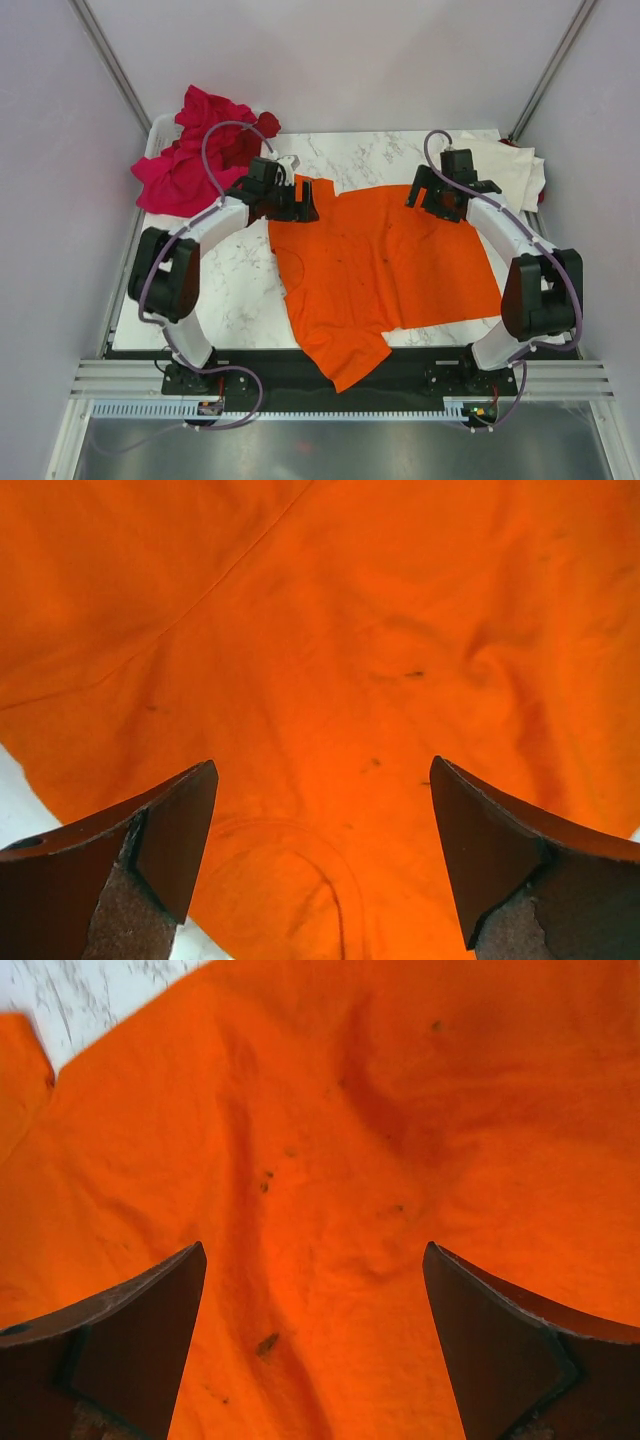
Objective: Fold and stack the t-shirts
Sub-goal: Flatten the tshirt out
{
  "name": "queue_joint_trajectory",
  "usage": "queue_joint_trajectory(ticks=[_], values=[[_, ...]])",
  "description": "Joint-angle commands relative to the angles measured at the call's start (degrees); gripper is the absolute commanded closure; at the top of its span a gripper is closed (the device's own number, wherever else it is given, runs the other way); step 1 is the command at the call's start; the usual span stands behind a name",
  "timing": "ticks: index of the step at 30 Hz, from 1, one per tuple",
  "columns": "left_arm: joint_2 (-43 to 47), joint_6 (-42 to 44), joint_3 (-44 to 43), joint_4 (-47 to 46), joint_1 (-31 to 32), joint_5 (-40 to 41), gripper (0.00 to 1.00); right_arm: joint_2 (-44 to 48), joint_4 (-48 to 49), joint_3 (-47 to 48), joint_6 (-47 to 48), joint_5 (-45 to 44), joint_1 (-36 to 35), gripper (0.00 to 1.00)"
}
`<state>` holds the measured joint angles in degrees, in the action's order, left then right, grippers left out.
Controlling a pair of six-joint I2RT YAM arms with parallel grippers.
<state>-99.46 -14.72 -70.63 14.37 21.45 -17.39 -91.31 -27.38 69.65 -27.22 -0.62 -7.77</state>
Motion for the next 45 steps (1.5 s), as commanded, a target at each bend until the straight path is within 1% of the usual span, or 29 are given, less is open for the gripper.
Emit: queue_joint_trajectory(ticks=[1, 2, 7, 9, 11, 12, 13, 14, 16, 17, 18, 19, 20, 22, 23, 26, 28, 31, 32, 34, 35, 37, 38, 39, 40, 41, 42, 43, 45], values=[[-4.1, -2.4, -2.0, -5.4, -0.3, 2.3, 0.06, -0.2, 3.9, 0.3, 0.0, 3.4, -0.7, 0.02], [-7.3, -2.5, -2.8, -5.4, -0.4, 2.7, 0.06, -0.5, 3.9, 0.2, 0.0, 3.8, -0.9, 0.03], [-13.9, -2.3, -7.5, -3.6, -1.7, 5.0, 0.07, 0.4, 4.2, -1.8, 0.3, 3.5, -1.3, 0.02], [-17.2, -0.4, -11.1, -1.3, -1.9, 6.9, 0.07, 1.0, 4.1, -2.6, 1.1, 3.1, -1.4, 0.02], [-19.7, 1.7, -14.8, 3.5, -2.4, 8.8, 0.06, 1.1, 3.9, -2.9, 1.6, 3.0, -1.4, 0.02], [-23.3, 2.5, -19.9, 5.4, -2.8, 9.3, 0.06, 1.2, 3.9, -3.2, 1.9, 2.9, -1.3, 0.02], [-25.0, 3.4, -22.9, 9.8, -3.1, 10.2, 0.07, 1.0, 4.0, -3.3, 2.0, 2.8, -1.4, 0.02], [-27.2, 5.2, -29.4, 11.8, -3.3, 10.5, 0.06, 0.9, 3.9, -3.2, 2.2, 2.8, -1.4, 0.02], [-33.8, 7.2, -37.3, 16.5, -3.7, 12.9, 0.06, 0.7, 3.8, -2.9, 2.6, 2.7, -1.2, 0.02], [-36.2, 9.0, -45.9, 21.5, -3.9, 13.7, 0.06, 0.4, 3.7, -2.8, 2.8, 2.6, -1.3, 0.02], [-42.1, 9.7, -51.0, 24.4, -4.2, 14.3, 0.06, 0.4, 3.6, -2.7, 3.1, 2.5, -1.4, 0.02], [-45.2, 10.4, -56.8, 27.5, -4.3, 15.1, 0.06, 0.4, 3.6, -2.5, 3.1, 2.5, -1.2, 0.02], [-48.3, 11.3, -69.5, 34.3, -4.5, 15.5, 0.05, 0.5, 3.6, -2.6, 3.2, 2.3, -1.3, 0.02], [-55.2, 11.8, -82.4, 39.6, -5.2, 14.8, 0.05, 0.3, 3.6, -2.5, 3.3, 2.4, -1.3, 0.02], [-54.1, 10.8, -80.0, 37.1, -5.8, 14.8, 0.04, 0.4, 3.5, -2.2, 3.3, 2.5, -1.3, 0.02], [-52.5, 9.1, -81.8, 38.4, -5.8, 12.2, 0.04, 0.1, 3.4, -2.1, 3.2, 3.0, -1.3, 0.02], [-50.1, 8.3, -81.1, 39.8, -5.0, 10.0, 0.04, 0.2, 3.5, -2.2, 3.1, 3.3, -1.4, 0.02], [-41.5, 8.5, -75.9, 40.5, -2.6, 10.9, 0.04, 0.4, 3.6, -2.0, 3.1, 3.6, -1.5, 0.02], [-36.4, 8.2, -72.5, 40.3, -1.9, 11.1, 0.03, 0.7, 3.5, -2.0, 3.1, 3.6, -1.7, 0.02], [-31.8, 7.9, -69.2, 40.0, -1.1, 11.4, 0.03, 1.6, 3.5, -2.1, 3.3, 3.5, -2.7, 0.02], [-29.1, 6.8, -65.1, 39.7, -1.1, 11.1, 0.03, 1.7, 3.4, -2.1, 3.4, 3.5, -2.9, 0.02], [-22.1, 6.3, -60.7, 38.2, -1.1, 10.2, 0.03, 2.5, 3.2, -2.6, 3.5, 3.6, -4.3, 0.02], [-20.0, 5.8, -55.9, 37.5, -1.1, 10.1, 0.03, 2.9, 3.2, -2.8, 3.4, 3.6, -4.6, 0.02], [-16.0, 5.6, -53.3, 37.0, -1.1, 10.3, 0.03, 3.2, 3.3, -3.6, 3.1, 3.6, -5.0, 0.02], [-14.1, 5.2, -50.6, 36.4, -1.1, 11.3, 0.03, 3.8, 3.3, -4.0, 3.2, 3.7, -5.6, 0.02], [-12.4, 4.6, -44.5, 35.1, -1.1, 12.1, 0.04, 3.9, 3.4, -4.5, 3.2, 3.7, -5.9, 0.02], [-10.4, 4.3, -40.9, 34.4, -1.1, 13.6, 0.05, 4.2, 3.5, -5.4, 3.1, 3.8, -6.1, 0.02], [-6.7, 3.6, -32.7, 31.5, -1.1, 14.3, 0.06, 4.6, 3.6, -5.9, 3.1, 3.8, -6.6, 0.02], [-2.3, 2.5, -23.4, 27.1, -1.8, 15.5, 0.09, 5.2, 3.8, -7.7, 3.1, 3.8, -6.8, 0.02]])
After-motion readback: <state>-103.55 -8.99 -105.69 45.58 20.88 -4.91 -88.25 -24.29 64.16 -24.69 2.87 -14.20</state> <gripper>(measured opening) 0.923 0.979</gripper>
